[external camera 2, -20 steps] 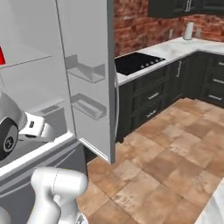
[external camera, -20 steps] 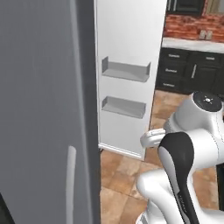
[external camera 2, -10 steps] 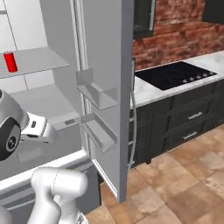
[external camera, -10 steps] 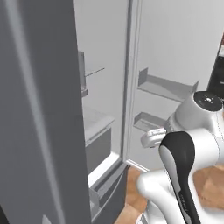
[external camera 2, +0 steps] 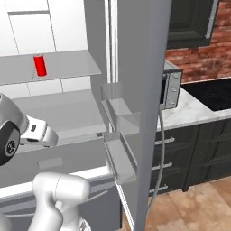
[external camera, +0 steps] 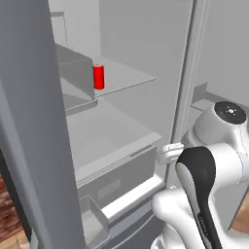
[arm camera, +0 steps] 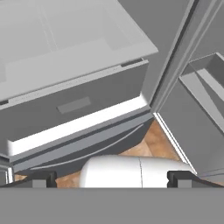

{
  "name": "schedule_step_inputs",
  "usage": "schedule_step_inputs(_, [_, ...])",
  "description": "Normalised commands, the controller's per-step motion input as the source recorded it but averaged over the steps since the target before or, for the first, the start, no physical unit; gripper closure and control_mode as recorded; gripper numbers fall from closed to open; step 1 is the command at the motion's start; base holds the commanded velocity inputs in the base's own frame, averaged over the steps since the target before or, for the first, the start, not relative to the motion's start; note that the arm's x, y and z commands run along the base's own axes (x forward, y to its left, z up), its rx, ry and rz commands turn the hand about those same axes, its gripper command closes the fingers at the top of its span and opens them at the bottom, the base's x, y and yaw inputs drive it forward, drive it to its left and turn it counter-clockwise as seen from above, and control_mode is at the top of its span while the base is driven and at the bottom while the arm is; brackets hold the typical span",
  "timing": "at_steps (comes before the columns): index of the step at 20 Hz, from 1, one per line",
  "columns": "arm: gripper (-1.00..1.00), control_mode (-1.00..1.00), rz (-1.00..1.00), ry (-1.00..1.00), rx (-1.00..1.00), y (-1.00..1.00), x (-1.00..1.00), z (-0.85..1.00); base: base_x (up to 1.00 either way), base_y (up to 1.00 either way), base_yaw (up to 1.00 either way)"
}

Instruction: Open the fridge, grab two sodas, and place both sodas inside the bowl with ice on the dining counter.

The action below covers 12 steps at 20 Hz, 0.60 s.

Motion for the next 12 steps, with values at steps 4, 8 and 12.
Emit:
schedule_step_inputs(4, [-1.0, 1.0, 0.0, 0.0, 0.0, 0.0, 0.0, 0.0, 0.27, 0.02, 0.08])
schedule_step_inputs(8, [-1.0, 1.0, 0.0, 0.0, 0.0, 0.0, 0.0, 0.0, 0.26, 0.3, 0.0])
schedule_step_inputs(12, [-1.0, 1.0, 0.0, 0.0, 0.0, 0.0, 0.0, 0.0, 0.42, 0.41, 0.07])
